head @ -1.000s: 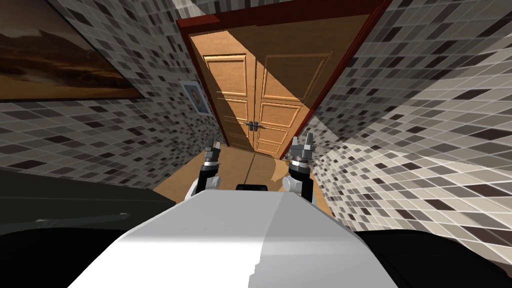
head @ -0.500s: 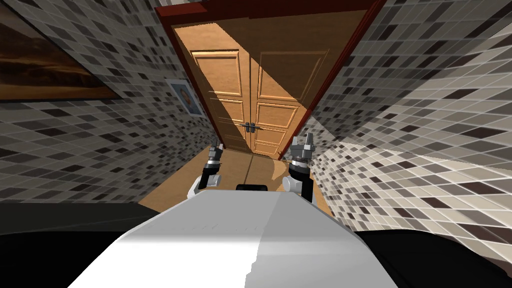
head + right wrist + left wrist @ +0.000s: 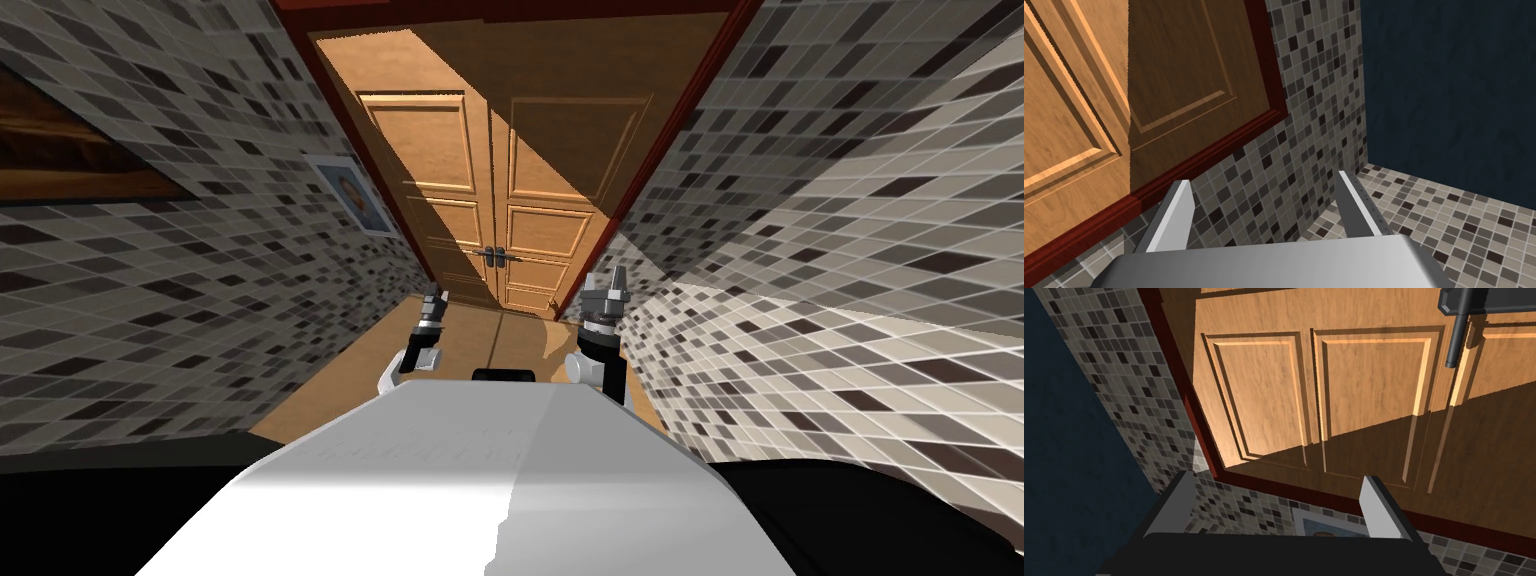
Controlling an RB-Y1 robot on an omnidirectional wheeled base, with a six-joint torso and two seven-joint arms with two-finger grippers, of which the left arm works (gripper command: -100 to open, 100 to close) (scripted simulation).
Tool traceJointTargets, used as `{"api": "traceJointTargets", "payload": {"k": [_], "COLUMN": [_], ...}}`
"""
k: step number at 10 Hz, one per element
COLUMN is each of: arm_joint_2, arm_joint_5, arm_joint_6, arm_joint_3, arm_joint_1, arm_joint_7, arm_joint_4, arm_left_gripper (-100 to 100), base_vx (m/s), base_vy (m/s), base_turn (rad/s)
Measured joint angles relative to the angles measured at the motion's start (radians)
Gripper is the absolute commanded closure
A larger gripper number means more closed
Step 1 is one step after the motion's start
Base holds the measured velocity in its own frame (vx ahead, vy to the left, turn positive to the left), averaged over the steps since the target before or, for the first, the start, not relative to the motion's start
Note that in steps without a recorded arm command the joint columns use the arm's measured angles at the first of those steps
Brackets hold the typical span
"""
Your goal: Pull the door open
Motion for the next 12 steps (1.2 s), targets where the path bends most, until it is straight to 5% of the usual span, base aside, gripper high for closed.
{"api": "traceJointTargets", "payload": {"k": [4,12], "arm_joint_2": [0.031,0.124], "arm_joint_5": [0.017,0.064], "arm_joint_6": [0.011,0.022], "arm_joint_3": [-0.002,0.004], "arm_joint_1": [-0.05,-0.166], "arm_joint_7": [0.026,0.098], "arm_joint_4": [0.096,0.329], "arm_left_gripper": [-100,-100], "base_vx": [0.096,0.117], "base_vy": [0.002,0.011], "base_turn": [-0.088,-0.101]}}
